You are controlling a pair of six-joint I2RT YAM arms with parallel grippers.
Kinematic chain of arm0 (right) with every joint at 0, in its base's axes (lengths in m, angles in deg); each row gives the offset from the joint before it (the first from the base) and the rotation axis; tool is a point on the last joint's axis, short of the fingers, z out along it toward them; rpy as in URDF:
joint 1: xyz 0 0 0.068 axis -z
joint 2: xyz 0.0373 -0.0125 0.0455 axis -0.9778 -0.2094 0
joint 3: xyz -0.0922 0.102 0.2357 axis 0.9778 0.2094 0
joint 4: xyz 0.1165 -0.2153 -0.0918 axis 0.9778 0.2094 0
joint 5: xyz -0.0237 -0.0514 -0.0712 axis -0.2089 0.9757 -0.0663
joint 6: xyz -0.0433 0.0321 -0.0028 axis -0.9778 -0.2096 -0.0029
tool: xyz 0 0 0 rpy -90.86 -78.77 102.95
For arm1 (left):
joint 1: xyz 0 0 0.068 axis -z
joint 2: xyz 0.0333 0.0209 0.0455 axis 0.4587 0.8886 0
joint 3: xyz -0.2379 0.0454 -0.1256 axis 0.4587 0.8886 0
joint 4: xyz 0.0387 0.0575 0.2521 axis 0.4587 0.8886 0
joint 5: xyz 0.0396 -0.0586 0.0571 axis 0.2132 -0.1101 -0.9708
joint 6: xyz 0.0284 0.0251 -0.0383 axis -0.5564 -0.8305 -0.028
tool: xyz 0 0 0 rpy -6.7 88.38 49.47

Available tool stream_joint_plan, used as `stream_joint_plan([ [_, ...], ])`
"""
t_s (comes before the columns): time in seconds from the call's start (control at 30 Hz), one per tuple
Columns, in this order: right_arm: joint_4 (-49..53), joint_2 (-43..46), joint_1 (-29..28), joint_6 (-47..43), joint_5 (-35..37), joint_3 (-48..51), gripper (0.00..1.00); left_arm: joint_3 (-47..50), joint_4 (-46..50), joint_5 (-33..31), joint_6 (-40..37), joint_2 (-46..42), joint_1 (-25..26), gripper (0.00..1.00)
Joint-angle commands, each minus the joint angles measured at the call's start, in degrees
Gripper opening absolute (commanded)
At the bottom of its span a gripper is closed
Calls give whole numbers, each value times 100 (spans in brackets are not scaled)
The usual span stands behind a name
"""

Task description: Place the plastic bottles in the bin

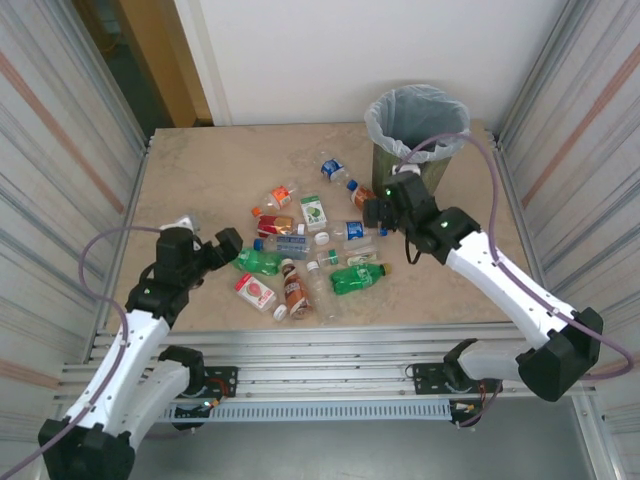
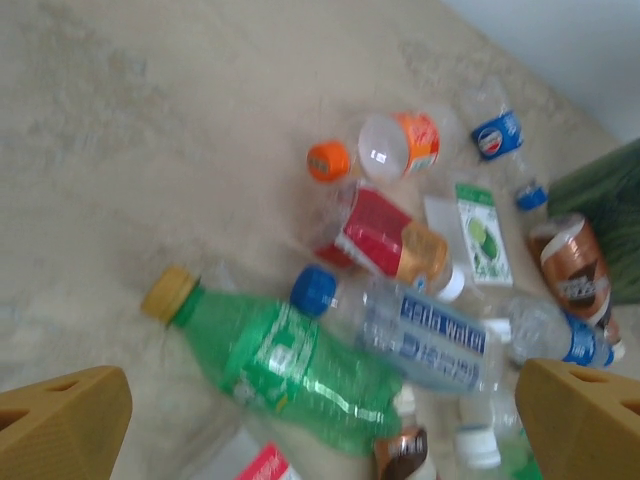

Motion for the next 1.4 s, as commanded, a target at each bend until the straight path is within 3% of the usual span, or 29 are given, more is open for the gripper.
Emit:
stream_joint_plan([
  [0.0, 146, 148, -207, 696, 384, 282, 98, -272, 1366, -810, 522, -191, 437, 99],
  [0.17, 239, 57, -294, 868, 443, 420, 98, -311, 2165, -1230, 1280, -133, 1190, 99],
  [0.43, 309, -173, -290, 893, 683, 404, 98, -250, 2219, -1562, 2299, 630, 2348, 99],
  [1.03, 73, -6, -287, 935, 627, 756, 98, -409, 965, -883, 2192, 2353, 2403, 99],
  [1.37, -6, 77, -292, 919, 635, 817, 98, -545, 1029, -774, 2098, 3112, 2341, 99],
])
